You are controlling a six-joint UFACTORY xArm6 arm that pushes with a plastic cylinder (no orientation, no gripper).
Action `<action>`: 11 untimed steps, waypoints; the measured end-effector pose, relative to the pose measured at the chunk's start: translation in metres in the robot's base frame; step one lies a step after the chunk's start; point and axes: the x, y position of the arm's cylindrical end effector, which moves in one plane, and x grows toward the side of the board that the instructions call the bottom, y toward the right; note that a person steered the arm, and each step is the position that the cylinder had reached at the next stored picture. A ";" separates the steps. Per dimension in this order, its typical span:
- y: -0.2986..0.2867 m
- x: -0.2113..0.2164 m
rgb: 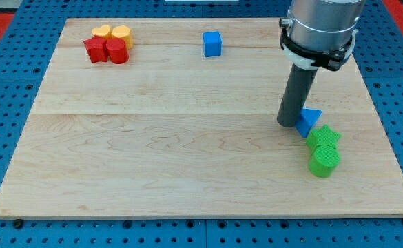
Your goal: Push blue cube above the blue triangle
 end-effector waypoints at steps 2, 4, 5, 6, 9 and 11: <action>0.012 0.000; -0.004 -0.015; -0.042 -0.047; -0.093 -0.071; -0.202 -0.167; -0.153 -0.222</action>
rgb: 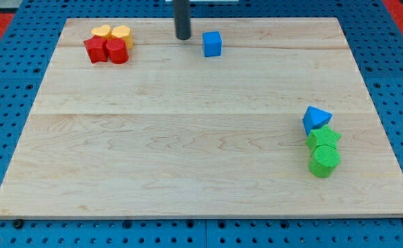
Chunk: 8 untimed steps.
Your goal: Push blue cube above the blue triangle
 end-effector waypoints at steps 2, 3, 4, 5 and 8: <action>0.062 0.052; 0.079 0.103; 0.080 0.110; 0.047 0.103; 0.042 0.138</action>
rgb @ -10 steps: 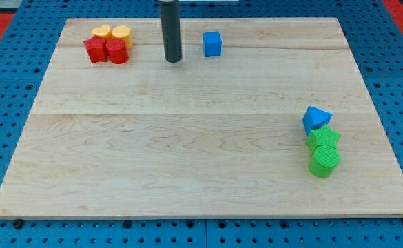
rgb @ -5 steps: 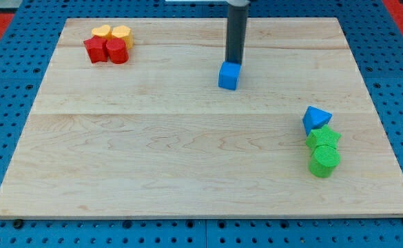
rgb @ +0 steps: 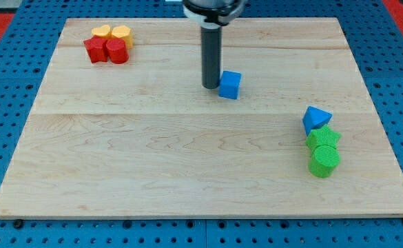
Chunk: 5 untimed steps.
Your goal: Push blue cube above the blue triangle
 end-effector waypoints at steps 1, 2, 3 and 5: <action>0.037 0.000; 0.063 0.000; 0.060 -0.017; 0.109 -0.017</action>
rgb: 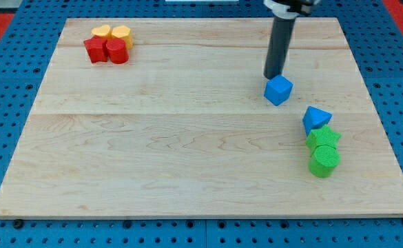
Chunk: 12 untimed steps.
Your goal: Push blue cube above the blue triangle
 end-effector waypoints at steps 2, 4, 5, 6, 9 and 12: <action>-0.010 0.002; -0.029 0.019; -0.013 0.029; -0.002 0.031; 0.005 0.015; 0.038 0.034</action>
